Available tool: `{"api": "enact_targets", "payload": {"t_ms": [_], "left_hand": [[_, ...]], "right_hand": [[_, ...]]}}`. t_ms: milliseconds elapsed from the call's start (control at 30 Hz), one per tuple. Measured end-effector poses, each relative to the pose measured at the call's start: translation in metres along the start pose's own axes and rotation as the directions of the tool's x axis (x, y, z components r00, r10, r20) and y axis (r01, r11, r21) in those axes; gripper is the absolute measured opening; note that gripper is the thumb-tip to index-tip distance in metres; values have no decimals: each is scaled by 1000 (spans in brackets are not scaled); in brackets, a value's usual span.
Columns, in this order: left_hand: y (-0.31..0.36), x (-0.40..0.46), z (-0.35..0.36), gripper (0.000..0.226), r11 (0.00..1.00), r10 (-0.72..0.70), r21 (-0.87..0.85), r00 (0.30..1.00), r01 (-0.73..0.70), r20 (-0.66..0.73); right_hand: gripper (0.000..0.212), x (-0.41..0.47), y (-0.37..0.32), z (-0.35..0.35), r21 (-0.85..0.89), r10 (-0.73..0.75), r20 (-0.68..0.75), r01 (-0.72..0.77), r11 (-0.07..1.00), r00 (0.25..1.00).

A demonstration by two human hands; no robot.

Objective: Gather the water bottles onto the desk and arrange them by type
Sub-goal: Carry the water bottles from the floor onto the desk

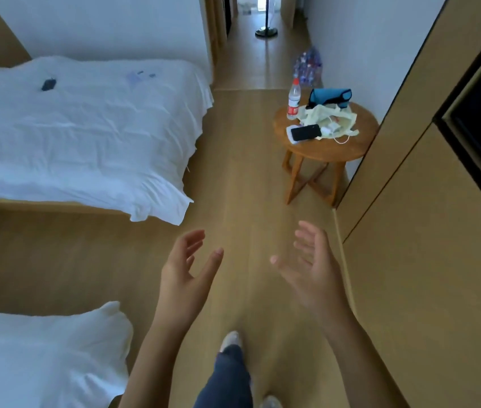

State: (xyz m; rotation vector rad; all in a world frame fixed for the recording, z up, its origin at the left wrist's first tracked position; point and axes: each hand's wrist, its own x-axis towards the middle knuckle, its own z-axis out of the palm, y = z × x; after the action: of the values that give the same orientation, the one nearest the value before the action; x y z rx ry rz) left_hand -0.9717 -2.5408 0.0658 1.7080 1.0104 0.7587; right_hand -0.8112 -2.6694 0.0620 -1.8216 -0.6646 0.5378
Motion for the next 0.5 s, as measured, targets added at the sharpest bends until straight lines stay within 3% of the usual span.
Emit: {"api": "enact_targets", "payload": {"t_ms": [133,500], "left_hand": [[-11,93,16,32,1000,-22,-15,1000,22,-12],[-1,414,35,44,999,12,-35,1000,-13,-23]], "right_hand": [[71,91,1,23,-8,-7,-5,7,1000,1000],[67,385,-54,104,9,-34,-4,34,999,999]]}}
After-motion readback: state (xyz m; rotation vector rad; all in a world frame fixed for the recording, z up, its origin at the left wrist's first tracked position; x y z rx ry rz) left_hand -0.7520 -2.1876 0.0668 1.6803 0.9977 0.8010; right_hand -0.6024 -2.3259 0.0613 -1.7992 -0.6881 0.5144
